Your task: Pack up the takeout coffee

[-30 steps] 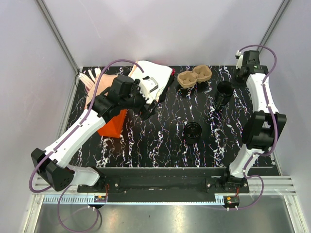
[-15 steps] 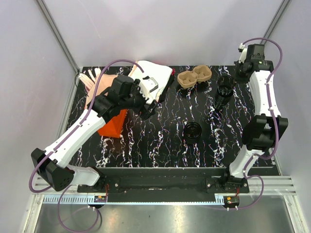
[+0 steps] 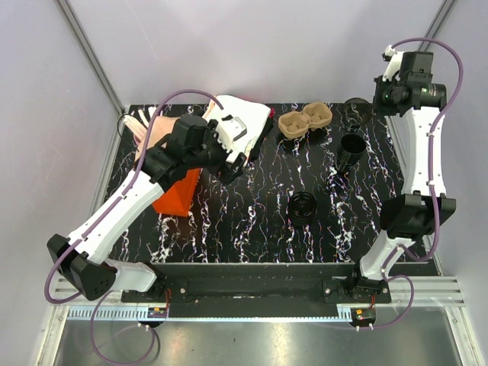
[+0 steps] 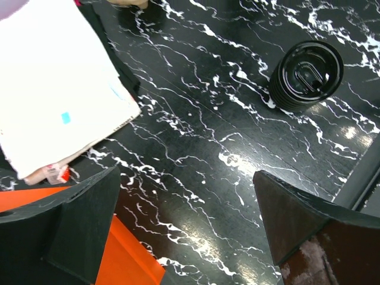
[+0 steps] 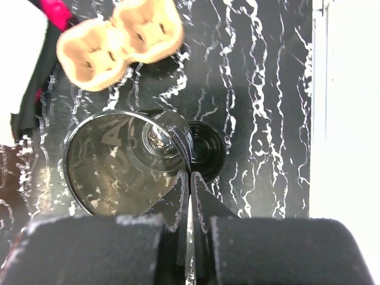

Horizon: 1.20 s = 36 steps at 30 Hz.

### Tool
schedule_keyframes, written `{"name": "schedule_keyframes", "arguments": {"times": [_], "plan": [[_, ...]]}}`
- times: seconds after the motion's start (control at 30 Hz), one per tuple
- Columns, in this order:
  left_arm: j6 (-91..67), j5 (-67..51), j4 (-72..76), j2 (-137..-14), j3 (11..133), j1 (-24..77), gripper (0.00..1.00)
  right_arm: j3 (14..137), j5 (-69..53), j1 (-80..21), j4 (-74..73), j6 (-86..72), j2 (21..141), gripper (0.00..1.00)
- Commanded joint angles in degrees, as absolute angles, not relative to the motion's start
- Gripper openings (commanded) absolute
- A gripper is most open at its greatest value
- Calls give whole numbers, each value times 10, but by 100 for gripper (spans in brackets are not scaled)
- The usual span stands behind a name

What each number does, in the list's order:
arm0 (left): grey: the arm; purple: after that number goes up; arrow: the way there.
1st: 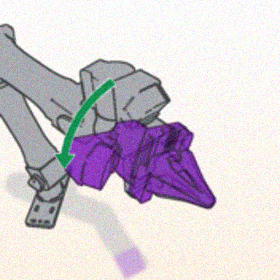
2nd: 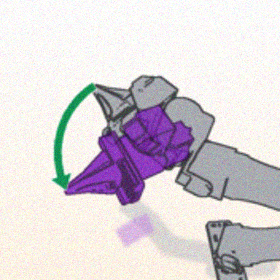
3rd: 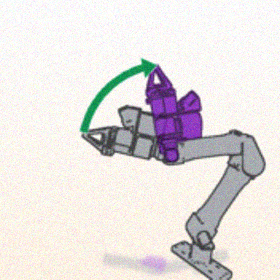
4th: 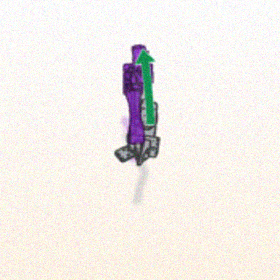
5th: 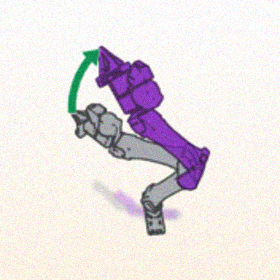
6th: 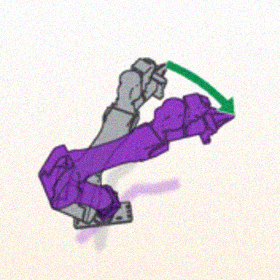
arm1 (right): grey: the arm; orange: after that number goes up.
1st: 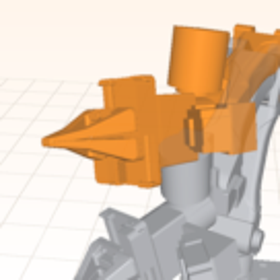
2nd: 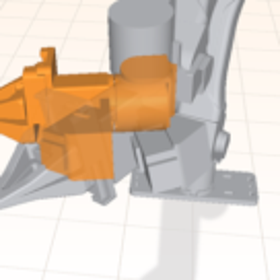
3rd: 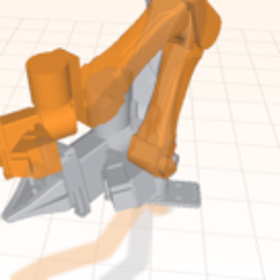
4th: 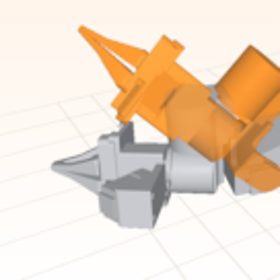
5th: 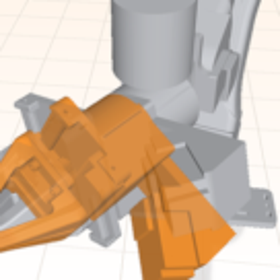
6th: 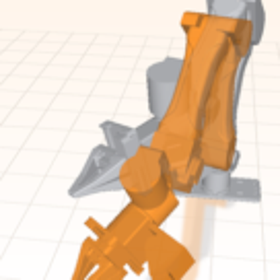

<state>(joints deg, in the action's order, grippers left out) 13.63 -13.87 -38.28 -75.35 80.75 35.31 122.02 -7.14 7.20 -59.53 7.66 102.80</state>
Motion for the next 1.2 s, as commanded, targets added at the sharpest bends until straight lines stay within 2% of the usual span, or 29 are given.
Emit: {"name": "schedule_keyframes", "arguments": {"times": [0.0,0.53,0.87,1.17], "plan": [[153,-117,-392,-745,849,342,99,1256,-97,32,-628,83,992,0],[162,-150,-420,-738,894,272,99,1159,-114,-206,-569,77,1053,0],[170,-222,-440,-729,903,272,99,1096,-101,-276,-480,63,1129,0],[161,-233,-439,-722,896,272,99,1057,-85,-301,-443,60,1167,0]]}}
